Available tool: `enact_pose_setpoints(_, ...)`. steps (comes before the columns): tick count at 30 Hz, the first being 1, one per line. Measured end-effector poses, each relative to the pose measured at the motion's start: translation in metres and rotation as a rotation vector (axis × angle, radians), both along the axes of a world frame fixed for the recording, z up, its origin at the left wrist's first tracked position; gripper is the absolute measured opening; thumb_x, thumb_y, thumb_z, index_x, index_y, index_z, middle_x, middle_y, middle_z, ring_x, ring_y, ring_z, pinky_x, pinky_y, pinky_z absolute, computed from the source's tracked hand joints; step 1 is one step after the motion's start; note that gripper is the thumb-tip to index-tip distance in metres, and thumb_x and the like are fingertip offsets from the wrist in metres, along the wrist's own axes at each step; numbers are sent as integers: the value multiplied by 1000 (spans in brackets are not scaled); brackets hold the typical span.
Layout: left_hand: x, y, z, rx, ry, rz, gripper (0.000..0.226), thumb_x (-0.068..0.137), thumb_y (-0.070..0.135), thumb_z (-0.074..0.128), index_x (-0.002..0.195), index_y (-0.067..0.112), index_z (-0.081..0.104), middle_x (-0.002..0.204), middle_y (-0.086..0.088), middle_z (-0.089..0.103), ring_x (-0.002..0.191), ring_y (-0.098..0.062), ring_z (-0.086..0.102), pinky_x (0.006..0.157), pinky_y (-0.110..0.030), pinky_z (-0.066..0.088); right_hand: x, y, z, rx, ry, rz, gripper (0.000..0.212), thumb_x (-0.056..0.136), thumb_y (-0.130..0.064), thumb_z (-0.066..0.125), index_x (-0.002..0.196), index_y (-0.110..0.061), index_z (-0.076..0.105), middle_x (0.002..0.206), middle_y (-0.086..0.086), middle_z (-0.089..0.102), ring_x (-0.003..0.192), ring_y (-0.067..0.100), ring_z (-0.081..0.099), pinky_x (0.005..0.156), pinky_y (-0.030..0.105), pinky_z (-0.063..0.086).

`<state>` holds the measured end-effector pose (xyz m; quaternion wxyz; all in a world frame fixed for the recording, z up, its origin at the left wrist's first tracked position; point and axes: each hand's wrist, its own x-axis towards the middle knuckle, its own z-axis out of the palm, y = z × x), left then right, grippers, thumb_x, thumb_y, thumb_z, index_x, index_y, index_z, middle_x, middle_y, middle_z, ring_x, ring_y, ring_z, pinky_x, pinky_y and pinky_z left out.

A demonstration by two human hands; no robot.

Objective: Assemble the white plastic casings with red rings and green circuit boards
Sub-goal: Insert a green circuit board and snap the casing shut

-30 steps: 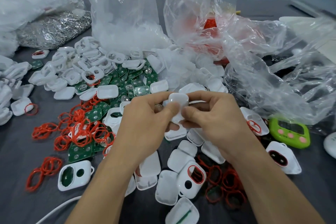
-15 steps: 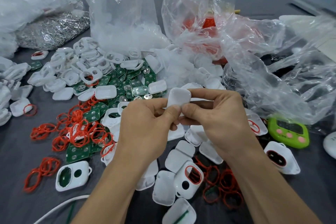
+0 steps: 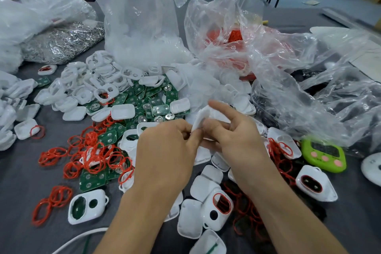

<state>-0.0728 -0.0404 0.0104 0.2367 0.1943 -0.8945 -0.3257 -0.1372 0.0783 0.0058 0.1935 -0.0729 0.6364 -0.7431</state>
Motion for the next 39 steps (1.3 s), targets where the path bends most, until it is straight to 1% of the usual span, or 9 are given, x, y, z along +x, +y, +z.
enact_pose_setpoints(4, 4, 4, 0, -255, 106, 23, 26, 84, 42, 80, 67, 24, 71, 51, 5, 65, 49, -22, 64, 48, -33, 50, 6, -4, -1, 38, 107, 96, 36, 92, -17, 73, 123, -35, 67, 107, -5, 79, 109, 13, 73, 95, 33, 59)
enact_pose_setpoints(8, 2, -6, 4, 361, 136, -68, 23, 71, 38, 90, 86, 45, 74, 66, 20, 72, 59, 0, 69, 59, -22, 56, 2, 1, 5, -119, -27, 129, 25, 104, -6, 54, 116, -20, 71, 103, 6, 79, 99, 22, 76, 80, 29, 62)
enact_pose_setpoints(10, 2, -12, 7, 439, 173, -17, 21, 70, 47, 83, 90, 45, 76, 70, 20, 73, 63, 2, 70, 60, -15, 52, 0, 3, 9, -147, -123, 140, 23, 107, -9, 49, 112, -16, 70, 92, 7, 78, 82, 25, 78, 66, 29, 62)
enact_pose_setpoints(15, -4, -12, 5, 638, 43, -145, 22, 82, 37, 77, 102, 45, 79, 98, 16, 78, 101, -3, 71, 93, -38, 56, -3, 7, 9, -75, -223, 154, 25, 104, -5, 52, 99, -10, 76, 81, 13, 71, 58, 24, 62, 47, 25, 48)
enact_pose_setpoints(18, -6, -11, 5, 779, 30, -201, 25, 92, 14, 74, 107, 32, 80, 96, 0, 80, 99, -27, 75, 98, -50, 57, -3, 10, 12, -137, -234, 195, 25, 102, -2, 49, 102, -3, 74, 82, 18, 70, 61, 29, 65, 52, 29, 55)
enact_pose_setpoints(25, -4, -6, 11, 988, 14, -388, 29, 96, -1, 59, 112, 14, 77, 74, -12, 72, 48, -18, 51, 56, -25, 54, 0, 9, 11, -127, -103, 251, 29, 102, 0, 43, 96, 2, 72, 76, 19, 69, 55, 27, 60, 50, 28, 50)
enact_pose_setpoints(31, -6, -5, 12, 991, 88, -274, 28, 85, -4, 67, 92, 18, 84, 67, -28, 68, 42, -28, 52, 51, -43, 56, 1, 7, 10, -130, -85, 342, 24, 78, -5, 56, 95, -3, 73, 77, 20, 65, 60, 26, 61, 53, 29, 49)
enact_pose_setpoints(36, -5, -8, 11, 938, 89, -252, 22, 82, 2, 75, 91, 21, 84, 74, -19, 75, 41, -31, 59, 53, -49, 56, 2, 3, 2, -102, -60, 352, 29, 72, 2, 56, 97, -3, 71, 73, 17, 60, 60, 24, 57, 53, 28, 43)
enact_pose_setpoints(39, -4, -11, 11, 931, 46, -287, 23, 89, 7, 73, 103, 23, 82, 89, -21, 76, 61, -44, 57, 77, -55, 59, 0, 3, -1, -114, -41, 343, 25, 74, 4, 55, 95, -3, 68, 67, 12, 60, 58, 23, 53, 53, 29, 40)
